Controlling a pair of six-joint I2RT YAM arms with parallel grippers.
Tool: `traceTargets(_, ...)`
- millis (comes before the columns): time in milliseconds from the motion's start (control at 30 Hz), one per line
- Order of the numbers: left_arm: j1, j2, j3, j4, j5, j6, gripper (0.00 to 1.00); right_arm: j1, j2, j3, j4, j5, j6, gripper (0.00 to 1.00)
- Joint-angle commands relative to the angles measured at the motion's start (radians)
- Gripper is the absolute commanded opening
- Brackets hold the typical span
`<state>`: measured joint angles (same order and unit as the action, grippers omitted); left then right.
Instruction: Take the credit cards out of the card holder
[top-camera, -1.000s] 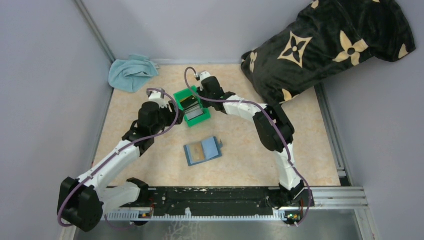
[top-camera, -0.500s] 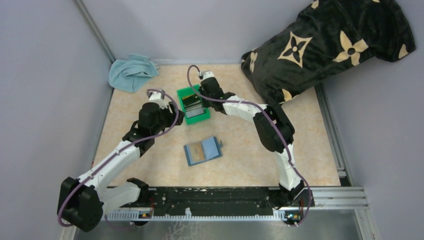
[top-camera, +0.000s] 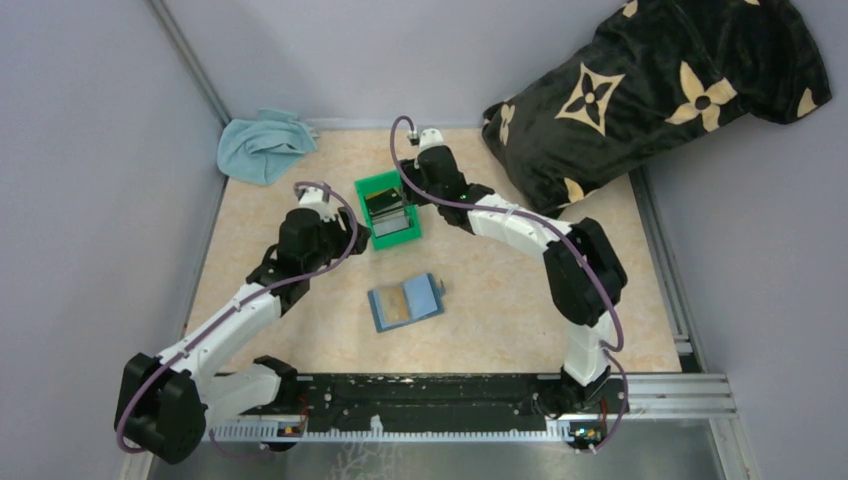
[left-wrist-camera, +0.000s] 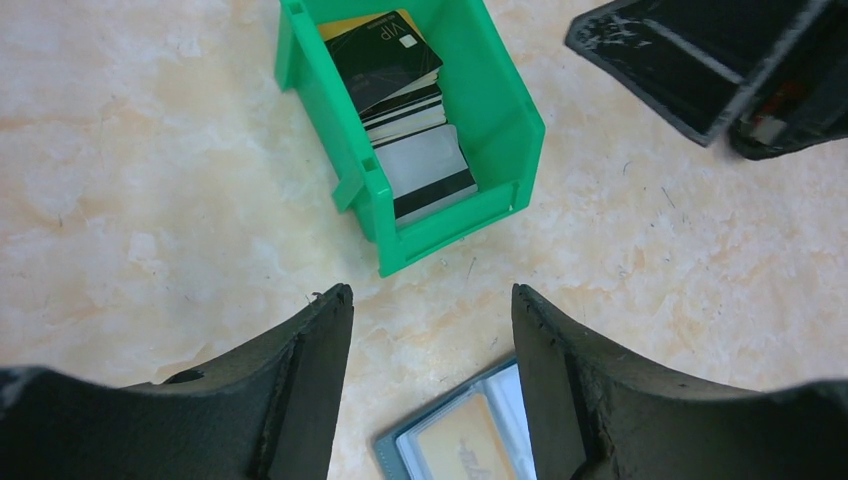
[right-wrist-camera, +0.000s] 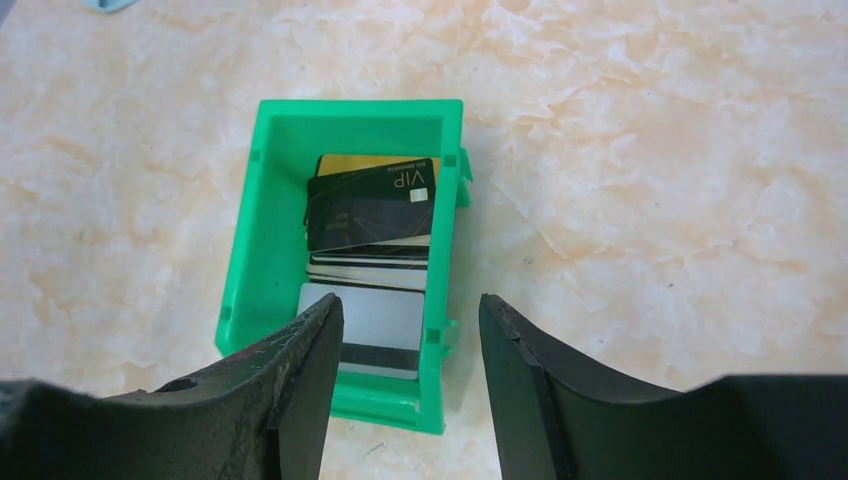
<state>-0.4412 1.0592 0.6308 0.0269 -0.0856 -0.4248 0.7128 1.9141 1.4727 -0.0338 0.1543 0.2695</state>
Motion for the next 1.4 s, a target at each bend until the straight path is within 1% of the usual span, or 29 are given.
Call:
traceTargets(0, -0.003, -0.017, -0.034, 0.037, 0.049, -0.024, 0.66, 0.010, -0.157, -0.119, 0.092, 0.012, -0.020, 0.53)
traceTargets(67, -0.013, -0.016, -0.054, 0.048, 0.074, -0.032, 0.67, 0.010, -0.236, -0.216, 0.133, 0.003, -0.028, 0.53)
traceTargets(133, -0.028, -0.013, -0.078, 0.048, 0.083, -0.054, 0.64, 0.011, -0.318, -0.327, 0.194, -0.014, -0.032, 0.51)
traceTargets(233, -0.061, -0.016, -0.129, 0.054, 0.098, -0.074, 0.51, 0.019, -0.409, -0.503, 0.267, -0.026, -0.051, 0.39)
traceTargets(300, -0.088, -0.023, -0.163, 0.061, 0.119, -0.094, 0.44, 0.027, -0.452, -0.584, 0.262, -0.045, -0.038, 0.26)
traceTargets(333, -0.102, -0.030, -0.184, 0.073, 0.131, -0.109, 0.42, 0.043, -0.474, -0.618, 0.265, -0.047, -0.033, 0.22)
traceTargets(367, -0.115, -0.034, -0.205, 0.092, 0.143, -0.124, 0.41, 0.068, -0.493, -0.653, 0.269, -0.044, -0.032, 0.19)
traceTargets(433, -0.141, -0.037, -0.245, 0.125, 0.168, -0.151, 0.41, 0.132, -0.516, -0.693, 0.267, -0.023, -0.033, 0.17)
traceTargets(500, -0.174, -0.031, -0.275, 0.154, 0.178, -0.179, 0.43, 0.209, -0.512, -0.694, 0.246, 0.015, -0.035, 0.17)
traceTargets(567, -0.193, -0.030, -0.297, 0.170, 0.181, -0.196, 0.48, 0.281, -0.494, -0.678, 0.234, 0.063, -0.035, 0.21)
traceTargets(633, -0.198, -0.044, -0.311, 0.162, 0.171, -0.214, 0.54, 0.326, -0.462, -0.660, 0.231, 0.073, -0.019, 0.34)
traceTargets(667, -0.197, -0.056, -0.315, 0.145, 0.148, -0.225, 0.57, 0.340, -0.446, -0.652, 0.233, 0.071, -0.008, 0.38)
traceTargets(733, -0.197, -0.081, -0.322, 0.100, 0.092, -0.255, 0.57, 0.353, -0.420, -0.648, 0.250, 0.062, 0.009, 0.43)
traceTargets(800, -0.196, -0.092, -0.321, 0.036, 0.037, -0.300, 0.56, 0.359, -0.391, -0.642, 0.257, 0.056, 0.029, 0.44)
traceTargets(833, -0.195, -0.094, -0.323, 0.017, 0.031, -0.309, 0.54, 0.358, -0.377, -0.639, 0.258, 0.052, 0.041, 0.42)
traceTargets(867, -0.196, -0.095, -0.327, 0.008, 0.039, -0.312, 0.52, 0.358, -0.366, -0.638, 0.262, 0.051, 0.050, 0.38)
traceTargets(900, -0.195, -0.096, -0.334, 0.007, 0.053, -0.316, 0.46, 0.358, -0.356, -0.638, 0.267, 0.052, 0.061, 0.31)
traceTargets(933, -0.195, -0.096, -0.341, 0.006, 0.066, -0.324, 0.43, 0.358, -0.346, -0.639, 0.267, 0.053, 0.067, 0.23)
traceTargets(967, -0.196, -0.097, -0.351, 0.013, 0.079, -0.334, 0.35, 0.359, -0.336, -0.638, 0.268, 0.053, 0.072, 0.16)
traceTargets(1033, -0.196, -0.098, -0.378, 0.049, 0.113, -0.346, 0.05, 0.358, -0.314, -0.632, 0.262, 0.053, 0.085, 0.02)
traceTargets(1067, -0.196, -0.099, -0.390, 0.069, 0.130, -0.351, 0.00, 0.359, -0.306, -0.635, 0.262, 0.051, 0.095, 0.00)
traceTargets(1167, -0.197, -0.098, -0.414, 0.105, 0.169, -0.363, 0.00, 0.358, -0.293, -0.644, 0.280, 0.030, 0.104, 0.00)
traceTargets(1367, -0.197, -0.120, -0.442, 0.103, 0.186, -0.365, 0.00, 0.359, -0.283, -0.660, 0.292, 0.034, 0.120, 0.00)
